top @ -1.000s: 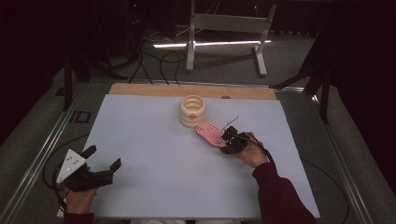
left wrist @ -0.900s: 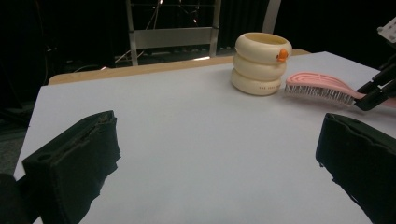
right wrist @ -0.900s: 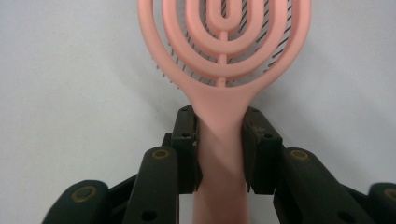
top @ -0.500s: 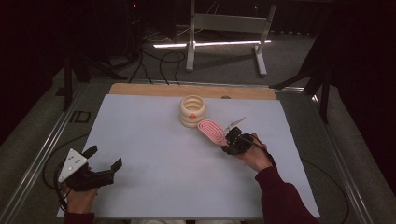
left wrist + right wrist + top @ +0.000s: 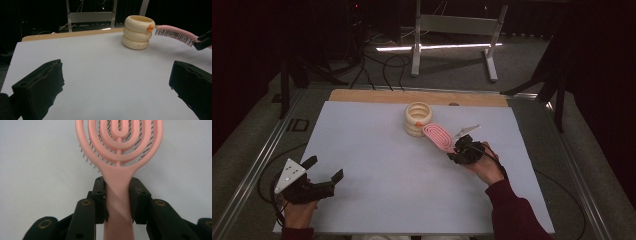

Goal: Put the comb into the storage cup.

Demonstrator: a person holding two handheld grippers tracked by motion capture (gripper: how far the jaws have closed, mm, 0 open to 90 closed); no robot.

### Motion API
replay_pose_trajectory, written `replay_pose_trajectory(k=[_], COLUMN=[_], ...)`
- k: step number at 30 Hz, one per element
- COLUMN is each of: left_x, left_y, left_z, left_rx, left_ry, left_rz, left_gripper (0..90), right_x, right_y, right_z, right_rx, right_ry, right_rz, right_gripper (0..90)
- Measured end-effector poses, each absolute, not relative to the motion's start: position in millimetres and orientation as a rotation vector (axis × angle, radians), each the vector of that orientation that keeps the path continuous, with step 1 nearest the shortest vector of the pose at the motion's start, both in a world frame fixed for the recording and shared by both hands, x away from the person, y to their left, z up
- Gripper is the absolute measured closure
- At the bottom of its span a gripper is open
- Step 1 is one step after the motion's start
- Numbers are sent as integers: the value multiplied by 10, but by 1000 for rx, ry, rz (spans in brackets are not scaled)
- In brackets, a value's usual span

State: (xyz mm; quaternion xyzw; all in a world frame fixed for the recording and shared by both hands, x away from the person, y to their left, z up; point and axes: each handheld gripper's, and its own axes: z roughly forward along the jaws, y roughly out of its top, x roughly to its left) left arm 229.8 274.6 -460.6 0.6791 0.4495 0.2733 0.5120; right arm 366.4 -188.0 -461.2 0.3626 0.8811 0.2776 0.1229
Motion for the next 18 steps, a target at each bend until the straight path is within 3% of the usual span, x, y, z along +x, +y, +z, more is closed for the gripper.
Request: replay_pose_trajectory(k=[18], left_x=[2347], left_y=[2584], left_z=[-4661], left_rx=[1685], left_ry=[1065], left_rz=[610], left_gripper=[2], right_x=[3585], right_y=[-1859], right_z=[-4491], right_rx=[1023], right_ry=[2467], right_rz=[896], right_gripper=[698])
